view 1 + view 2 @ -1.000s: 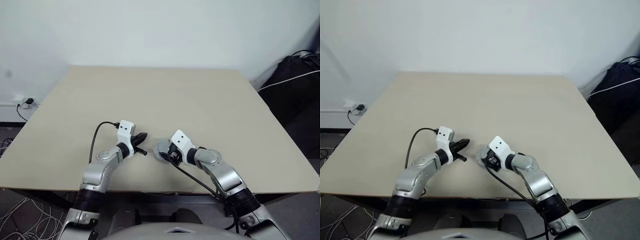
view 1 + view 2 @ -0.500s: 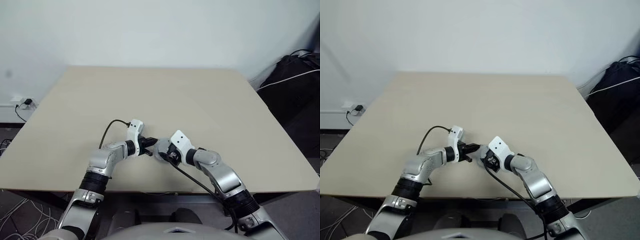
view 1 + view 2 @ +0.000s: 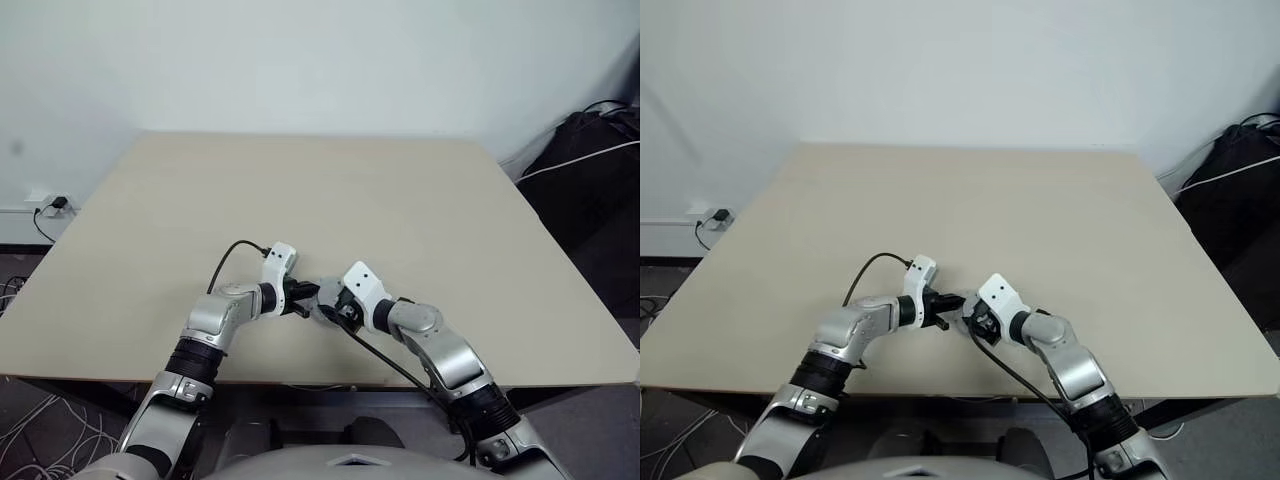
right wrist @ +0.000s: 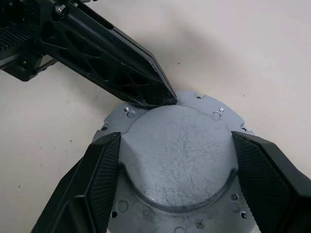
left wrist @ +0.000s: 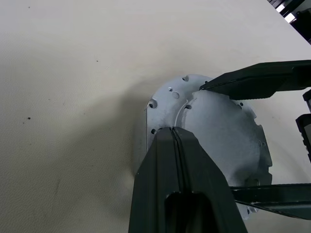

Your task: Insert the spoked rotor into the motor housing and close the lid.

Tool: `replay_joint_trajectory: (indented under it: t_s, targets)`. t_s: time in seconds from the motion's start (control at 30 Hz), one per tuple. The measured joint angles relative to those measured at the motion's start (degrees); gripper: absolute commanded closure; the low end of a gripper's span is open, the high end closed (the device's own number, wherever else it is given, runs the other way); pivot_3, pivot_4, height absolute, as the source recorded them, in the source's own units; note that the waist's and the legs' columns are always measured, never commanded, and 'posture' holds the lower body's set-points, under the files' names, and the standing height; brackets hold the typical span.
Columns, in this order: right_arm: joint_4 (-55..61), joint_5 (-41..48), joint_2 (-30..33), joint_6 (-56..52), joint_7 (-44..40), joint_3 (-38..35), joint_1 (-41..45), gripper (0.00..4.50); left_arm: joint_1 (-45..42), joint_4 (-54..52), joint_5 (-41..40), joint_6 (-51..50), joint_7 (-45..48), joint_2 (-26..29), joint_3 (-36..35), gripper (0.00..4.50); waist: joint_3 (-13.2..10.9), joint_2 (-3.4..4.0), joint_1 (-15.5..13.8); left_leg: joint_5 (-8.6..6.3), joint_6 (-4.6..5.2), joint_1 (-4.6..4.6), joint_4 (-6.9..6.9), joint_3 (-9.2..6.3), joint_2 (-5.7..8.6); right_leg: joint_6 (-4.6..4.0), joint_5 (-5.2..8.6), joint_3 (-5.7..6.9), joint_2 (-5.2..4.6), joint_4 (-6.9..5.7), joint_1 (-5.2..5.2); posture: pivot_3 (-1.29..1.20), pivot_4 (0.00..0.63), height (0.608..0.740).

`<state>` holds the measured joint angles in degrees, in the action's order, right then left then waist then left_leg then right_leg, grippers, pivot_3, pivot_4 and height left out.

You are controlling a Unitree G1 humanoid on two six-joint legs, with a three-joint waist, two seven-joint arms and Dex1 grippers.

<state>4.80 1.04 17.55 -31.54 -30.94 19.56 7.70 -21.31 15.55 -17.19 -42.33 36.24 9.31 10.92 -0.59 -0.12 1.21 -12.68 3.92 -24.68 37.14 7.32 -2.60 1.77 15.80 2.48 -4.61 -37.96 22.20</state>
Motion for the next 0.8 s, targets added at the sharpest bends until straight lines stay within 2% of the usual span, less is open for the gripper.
replay_joint_trajectory:
  t_s: [0.1, 0.33, 0.47, 0.6, 0.8]
  targets:
    - [1.25, 1.52, -0.22, -1.13, -0.30, -1.26, -1.03, 0.01, 0.02, -0.05, 0.33, -0.04, 0.00, -0.21, 0.24, 4.50, 0.00, -0.01, -0.05, 0.00, 0.00, -0.03, -0.07, -0.01, 0.01, -0.01, 0.01, -0.01, -0.02, 0.08, 0.02, 0.00, 0.000, 0.740]
    - [9.70, 3.31, 2.08, -4.70, -0.03, -3.39, -6.30, 0.01, 0.10, -0.26, 0.34, -0.07, 0.07, -0.32, 0.30, 4.50, 0.00, -0.01, -0.20, -0.01, 0.00, -0.24, -0.11, 0.00, 0.02, -0.05, 0.03, -0.02, -0.08, 0.08, 0.26, 0.00, 0.000, 0.740]
    - [16.70, 5.11, 2.51, -6.69, 1.21, -7.11, -9.52, 0.01, 0.14, -0.29, 0.35, 0.00, 0.08, -0.37, 0.31, 4.50, -0.01, -0.01, -0.24, -0.01, 0.01, -0.25, -0.10, -0.01, 0.02, -0.06, 0.03, -0.02, -0.08, 0.07, 0.28, 0.00, 0.000, 0.740]
    - [18.49, 8.14, -2.45, -9.80, 5.60, -13.58, -12.49, 0.01, 0.14, -0.29, 0.39, 0.14, 0.14, -0.46, 0.38, 4.50, -0.01, -0.02, -0.46, -0.01, 0.01, -0.26, -0.12, -0.02, 0.02, -0.06, 0.03, -0.01, -0.08, 0.07, 0.28, 0.00, 0.000, 0.740]
    - [16.81, 15.15, -11.54, -17.82, 10.09, -19.02, -14.52, 0.01, 0.14, -0.28, 0.61, 0.37, 0.32, -0.55, 0.39, 4.50, -0.01, 0.01, -0.40, -0.01, 0.01, -0.27, -0.12, -0.01, 0.02, -0.05, 0.03, -0.02, -0.08, 0.06, 0.29, 0.00, 0.000, 0.740]
